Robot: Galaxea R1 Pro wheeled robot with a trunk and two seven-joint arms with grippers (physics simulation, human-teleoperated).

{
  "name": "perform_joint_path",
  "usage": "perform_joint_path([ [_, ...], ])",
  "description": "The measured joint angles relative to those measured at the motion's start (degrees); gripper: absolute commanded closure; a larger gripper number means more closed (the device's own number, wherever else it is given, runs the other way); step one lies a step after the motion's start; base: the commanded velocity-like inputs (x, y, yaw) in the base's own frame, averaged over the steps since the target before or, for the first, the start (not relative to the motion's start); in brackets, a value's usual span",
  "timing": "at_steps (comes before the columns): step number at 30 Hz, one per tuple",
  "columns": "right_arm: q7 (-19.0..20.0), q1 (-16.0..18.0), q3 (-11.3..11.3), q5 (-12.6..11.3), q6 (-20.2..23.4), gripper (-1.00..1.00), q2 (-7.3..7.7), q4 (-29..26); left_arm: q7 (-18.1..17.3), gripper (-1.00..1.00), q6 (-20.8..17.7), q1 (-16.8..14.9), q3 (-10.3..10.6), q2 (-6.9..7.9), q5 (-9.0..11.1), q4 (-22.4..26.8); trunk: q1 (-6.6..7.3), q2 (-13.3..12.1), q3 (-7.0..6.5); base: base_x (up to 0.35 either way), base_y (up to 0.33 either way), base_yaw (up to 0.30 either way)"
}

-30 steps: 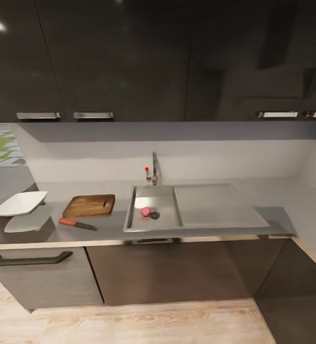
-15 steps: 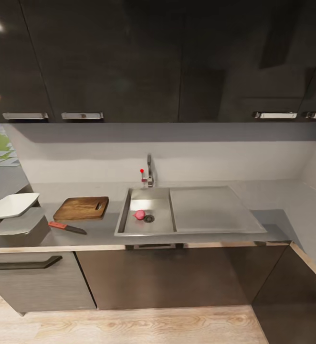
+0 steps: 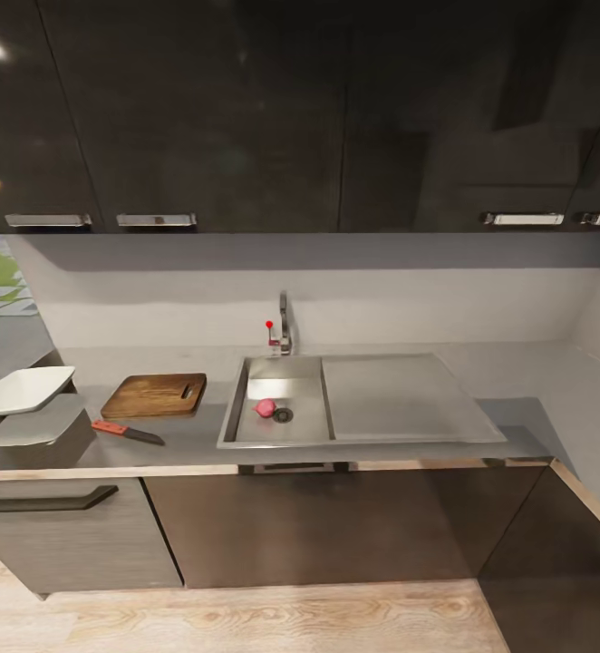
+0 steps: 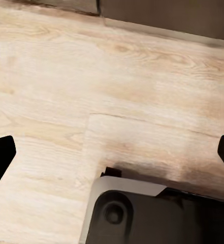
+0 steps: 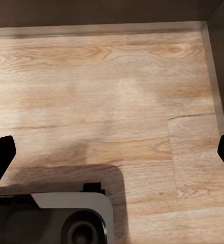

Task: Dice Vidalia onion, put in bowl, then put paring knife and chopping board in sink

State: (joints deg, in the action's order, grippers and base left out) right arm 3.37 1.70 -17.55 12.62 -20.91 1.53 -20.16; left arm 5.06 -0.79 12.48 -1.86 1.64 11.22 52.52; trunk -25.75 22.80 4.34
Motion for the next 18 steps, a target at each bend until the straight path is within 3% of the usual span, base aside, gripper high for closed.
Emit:
perform_joint_path([
  [8,0.0,0.0,-0.1,0.0,0.0,-1.0,0.04,0.0,-0.2,-1.0,-18.3,-0.4,0.6,-0.04,-2.2,22.4,0.0,0.0,0.0,0.0,0.0,0.0],
  [12,0.0,0.0,-0.2,0.0,0.0,-1.0,0.07,0.0,-0.2,-1.0,-23.2,-0.6,0.7,0.29,-2.3,30.0,0.0,0.0,0.0,0.0,0.0,0.0],
  [18,0.0,0.0,-0.1,0.0,0.0,-1.0,0.09,0.0,-0.3,-1.0,-25.5,-0.7,1.1,1.8,-2.3,33.3,-0.01,0.0,0.0,-0.051,0.0,0.0],
])
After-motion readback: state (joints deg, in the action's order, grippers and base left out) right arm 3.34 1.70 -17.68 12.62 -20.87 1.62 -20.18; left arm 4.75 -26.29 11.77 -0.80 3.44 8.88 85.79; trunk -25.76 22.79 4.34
